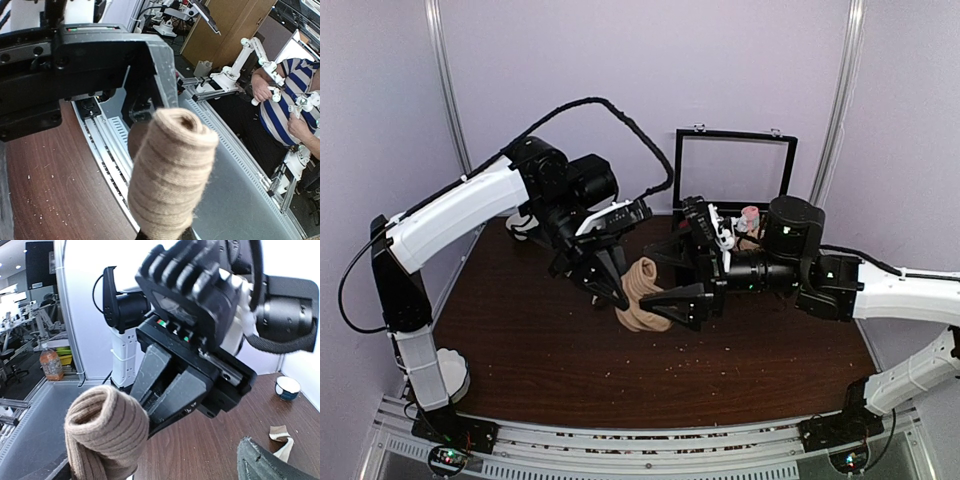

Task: Roll the socks
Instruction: Roll the sock.

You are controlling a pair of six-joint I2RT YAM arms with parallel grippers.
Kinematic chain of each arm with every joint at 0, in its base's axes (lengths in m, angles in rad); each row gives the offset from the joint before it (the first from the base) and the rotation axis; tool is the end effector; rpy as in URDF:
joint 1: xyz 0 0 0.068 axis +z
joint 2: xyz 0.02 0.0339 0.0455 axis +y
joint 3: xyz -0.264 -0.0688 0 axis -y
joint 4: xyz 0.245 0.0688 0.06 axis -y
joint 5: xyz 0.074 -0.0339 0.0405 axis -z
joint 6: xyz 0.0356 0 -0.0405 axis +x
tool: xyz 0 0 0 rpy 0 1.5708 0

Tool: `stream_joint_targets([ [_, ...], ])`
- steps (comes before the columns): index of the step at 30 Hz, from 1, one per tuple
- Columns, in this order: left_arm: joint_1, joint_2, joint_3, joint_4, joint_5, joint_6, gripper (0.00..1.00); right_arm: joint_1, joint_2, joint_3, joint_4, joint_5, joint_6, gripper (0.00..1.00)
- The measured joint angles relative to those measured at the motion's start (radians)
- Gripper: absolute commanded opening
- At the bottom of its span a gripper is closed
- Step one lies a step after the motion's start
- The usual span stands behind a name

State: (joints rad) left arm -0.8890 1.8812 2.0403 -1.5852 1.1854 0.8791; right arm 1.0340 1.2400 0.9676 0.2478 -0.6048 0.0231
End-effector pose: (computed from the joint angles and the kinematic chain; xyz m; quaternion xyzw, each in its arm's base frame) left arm 0.1922 -0.2892 0.3765 0.6653 0.4933 -0.5574 0.0572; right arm 0.1307 0.2592 0.3525 -0.5128 0.4971 0.5203 0.4682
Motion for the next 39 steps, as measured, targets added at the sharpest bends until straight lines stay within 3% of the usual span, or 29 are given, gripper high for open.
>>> stream_joint_targets([
  [2, -0.003, 0.0, 0.0, -0.014, 0.011, 0.01, 0.0, -0.003, 0.014, 0.023, -0.01, -0.036, -0.007, 0.86],
  [5, -0.01, 0.0, 0.0, -0.024, 0.013, 0.019, 0.0, -0.004, 0.037, 0.039, -0.017, -0.103, -0.016, 0.44],
  [6, -0.012, 0.0, 0.0, -0.026, 0.011, 0.021, 0.0, -0.004, 0.044, 0.045, -0.02, -0.131, -0.012, 0.34],
  [11, -0.011, 0.0, 0.0, -0.064, 0.003, 0.032, 0.01, -0.005, 0.096, 0.11, -0.066, -0.285, 0.023, 0.11],
  [12, -0.012, 0.0, 0.0, -0.072, 0.001, 0.034, 0.14, -0.008, 0.108, 0.126, -0.08, -0.307, 0.037, 0.08],
  [15, -0.013, 0.0, 0.0, -0.09, -0.018, 0.039, 0.59, -0.014, 0.13, 0.152, -0.11, -0.332, 0.051, 0.02],
  [16, -0.014, 0.0, 0.0, -0.085, -0.028, 0.036, 0.67, -0.014, 0.134, 0.156, -0.121, -0.325, 0.05, 0.0],
  [18, -0.019, -0.001, -0.006, -0.037, -0.056, -0.027, 0.74, -0.015, 0.135, 0.158, -0.155, -0.269, 0.034, 0.0],
  [22, 0.002, -0.074, -0.157, 0.241, -0.203, -0.24, 0.76, -0.024, 0.123, 0.155, -0.227, -0.061, -0.002, 0.0],
  [27, 0.043, -0.183, -0.315, 0.521, -0.438, -0.422, 0.7, -0.024, 0.093, 0.138, -0.258, 0.273, 0.014, 0.0],
  [33, 0.043, -0.247, -0.357, 0.694, -0.544, -0.527, 0.67, 0.018, 0.088, 0.126, -0.162, 0.538, 0.119, 0.0],
  [39, 0.043, -0.247, -0.357, 0.763, -0.567, -0.583, 0.63, 0.049, 0.111, 0.101, -0.017, 0.613, 0.225, 0.0],
])
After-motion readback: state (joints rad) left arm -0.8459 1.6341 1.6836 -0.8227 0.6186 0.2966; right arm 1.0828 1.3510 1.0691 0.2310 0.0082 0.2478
